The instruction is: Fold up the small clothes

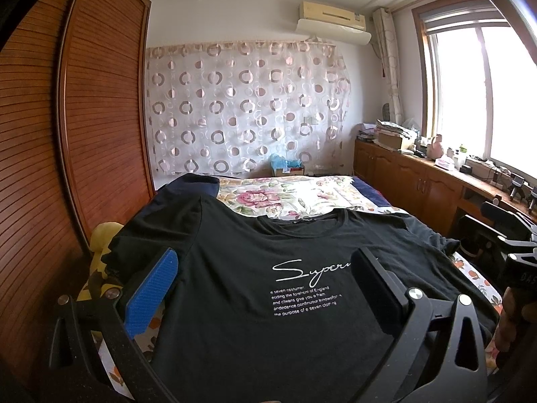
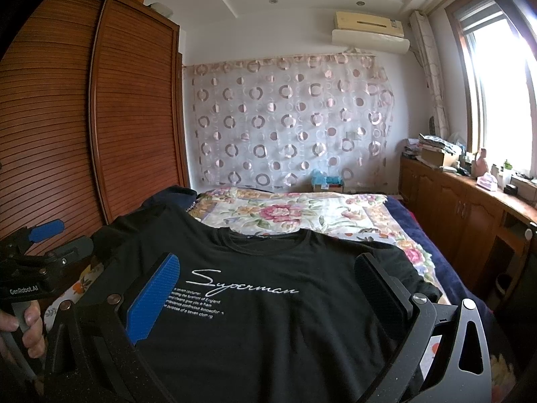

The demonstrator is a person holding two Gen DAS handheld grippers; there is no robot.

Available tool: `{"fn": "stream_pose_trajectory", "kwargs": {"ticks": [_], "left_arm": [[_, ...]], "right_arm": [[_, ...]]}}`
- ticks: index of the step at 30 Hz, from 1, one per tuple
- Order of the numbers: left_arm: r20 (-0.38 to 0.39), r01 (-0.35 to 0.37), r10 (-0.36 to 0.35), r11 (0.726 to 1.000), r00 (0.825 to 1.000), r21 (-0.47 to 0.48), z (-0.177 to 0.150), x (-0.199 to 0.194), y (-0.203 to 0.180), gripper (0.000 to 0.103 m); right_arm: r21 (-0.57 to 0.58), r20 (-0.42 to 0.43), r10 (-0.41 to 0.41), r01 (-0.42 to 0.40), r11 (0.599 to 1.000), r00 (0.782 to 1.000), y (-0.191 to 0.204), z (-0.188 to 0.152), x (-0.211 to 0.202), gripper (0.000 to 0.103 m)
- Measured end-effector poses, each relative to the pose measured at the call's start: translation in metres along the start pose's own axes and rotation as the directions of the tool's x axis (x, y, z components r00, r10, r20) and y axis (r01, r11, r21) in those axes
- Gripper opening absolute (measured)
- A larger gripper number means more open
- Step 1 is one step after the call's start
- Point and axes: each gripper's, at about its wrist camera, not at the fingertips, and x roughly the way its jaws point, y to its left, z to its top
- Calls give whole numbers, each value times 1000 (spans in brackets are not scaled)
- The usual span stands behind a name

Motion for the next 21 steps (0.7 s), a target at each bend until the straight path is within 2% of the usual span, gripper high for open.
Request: {"fn": "stream_pose_trajectory", "kwargs": {"ticks": [21], "left_arm": [[5,-2,2,1000,1000,1,1,-2,1,103]], "right_arm": [[0,-1,-1,1,1000,1000,1,-1,1,103]]}}
